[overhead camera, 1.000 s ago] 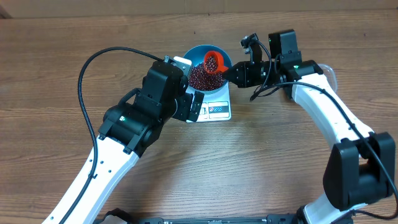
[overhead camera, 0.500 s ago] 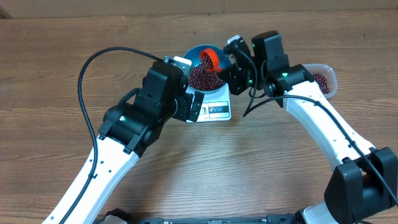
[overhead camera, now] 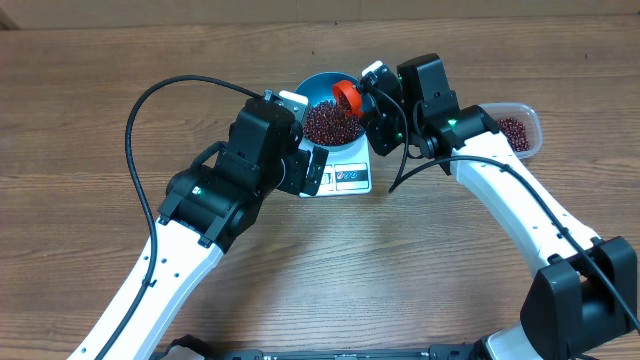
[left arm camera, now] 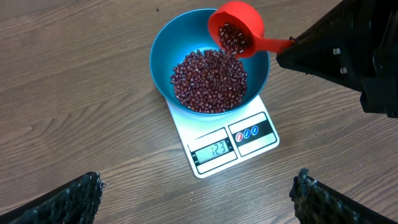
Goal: Scoop item into bowl and weigh 150g on scale
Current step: 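Tip the red scoop to pour beans into the teal bowl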
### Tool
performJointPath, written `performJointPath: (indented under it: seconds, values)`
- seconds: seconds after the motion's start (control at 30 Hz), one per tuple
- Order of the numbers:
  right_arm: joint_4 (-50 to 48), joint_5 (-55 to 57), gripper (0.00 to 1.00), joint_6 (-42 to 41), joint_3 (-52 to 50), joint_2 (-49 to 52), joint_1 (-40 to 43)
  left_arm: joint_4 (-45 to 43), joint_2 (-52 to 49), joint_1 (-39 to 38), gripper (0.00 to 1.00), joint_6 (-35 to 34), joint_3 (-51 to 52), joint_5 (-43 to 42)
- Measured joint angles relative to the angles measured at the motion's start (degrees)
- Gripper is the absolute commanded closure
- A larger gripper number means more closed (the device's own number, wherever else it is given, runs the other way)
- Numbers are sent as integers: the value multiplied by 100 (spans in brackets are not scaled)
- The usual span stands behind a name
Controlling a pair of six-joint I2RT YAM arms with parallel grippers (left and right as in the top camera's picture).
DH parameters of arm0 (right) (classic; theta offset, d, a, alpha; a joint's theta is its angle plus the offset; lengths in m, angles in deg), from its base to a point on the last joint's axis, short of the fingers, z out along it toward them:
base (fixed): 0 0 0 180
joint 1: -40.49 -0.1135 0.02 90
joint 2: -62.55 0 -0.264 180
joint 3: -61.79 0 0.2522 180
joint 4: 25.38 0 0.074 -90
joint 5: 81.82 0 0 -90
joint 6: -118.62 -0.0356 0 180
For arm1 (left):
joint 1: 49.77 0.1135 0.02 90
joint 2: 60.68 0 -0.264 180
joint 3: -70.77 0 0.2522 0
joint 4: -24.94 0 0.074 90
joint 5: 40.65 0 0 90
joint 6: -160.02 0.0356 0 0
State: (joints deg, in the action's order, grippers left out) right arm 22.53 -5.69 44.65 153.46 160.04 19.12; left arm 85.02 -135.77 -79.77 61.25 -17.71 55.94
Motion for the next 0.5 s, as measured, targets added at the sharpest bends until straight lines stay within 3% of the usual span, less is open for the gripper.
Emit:
performJointPath:
  seconds: [0.5]
  values:
    - [0, 76, 96, 52, 0, 0, 0, 0, 0, 0, 1, 0, 0, 0]
